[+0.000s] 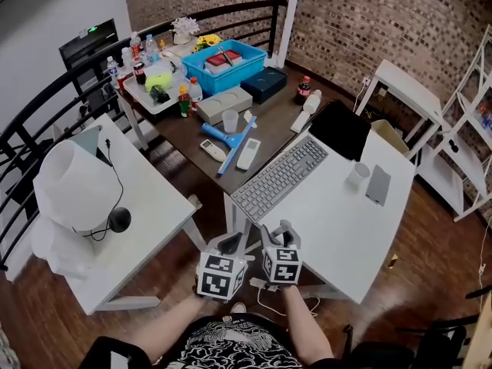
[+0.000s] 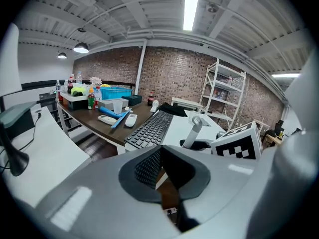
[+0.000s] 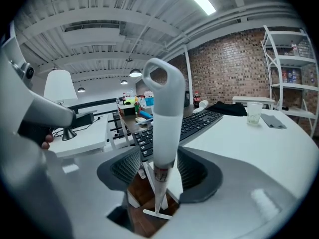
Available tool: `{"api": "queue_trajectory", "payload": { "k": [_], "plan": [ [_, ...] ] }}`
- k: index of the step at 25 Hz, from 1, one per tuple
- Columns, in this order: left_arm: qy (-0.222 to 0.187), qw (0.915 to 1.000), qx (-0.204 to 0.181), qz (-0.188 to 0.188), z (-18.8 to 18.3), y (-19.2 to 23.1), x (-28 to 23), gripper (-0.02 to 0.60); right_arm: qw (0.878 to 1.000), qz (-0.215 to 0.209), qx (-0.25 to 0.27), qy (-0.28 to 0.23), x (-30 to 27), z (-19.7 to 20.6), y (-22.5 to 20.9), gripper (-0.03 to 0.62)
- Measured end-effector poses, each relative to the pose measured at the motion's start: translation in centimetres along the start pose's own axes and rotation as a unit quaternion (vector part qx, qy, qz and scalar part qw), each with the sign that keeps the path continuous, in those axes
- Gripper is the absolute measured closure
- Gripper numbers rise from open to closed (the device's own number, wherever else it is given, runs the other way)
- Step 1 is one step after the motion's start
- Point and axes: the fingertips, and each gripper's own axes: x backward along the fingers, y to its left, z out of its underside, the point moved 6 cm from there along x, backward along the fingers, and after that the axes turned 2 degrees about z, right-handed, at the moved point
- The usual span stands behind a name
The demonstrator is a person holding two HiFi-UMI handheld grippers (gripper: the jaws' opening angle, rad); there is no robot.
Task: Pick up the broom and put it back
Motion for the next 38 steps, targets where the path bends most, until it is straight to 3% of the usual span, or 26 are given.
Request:
{"api": "queue_trajectory", "payload": {
  "k": [18,30,38],
  "plan": [
    [-0.005,0.9998,-0.006,0.017,1.1,-1.5,3.5,0.577,1.0,0.024,-0.009,-0.017,5.3,0.6,1.7,0.391],
    [-0.017,0.9986,-0.024,0.043,2.1,-2.0,8.2,0.575,0.997,0.059,-0.013,-0.053,11.8,-0.8,6.0,0.409],
    [-0.058,0.9958,-0.045,0.055,2.1,-1.9,12.3,0.575,0.993,0.071,-0.008,-0.091,16.6,-2.3,10.9,0.464]
  ]
}}
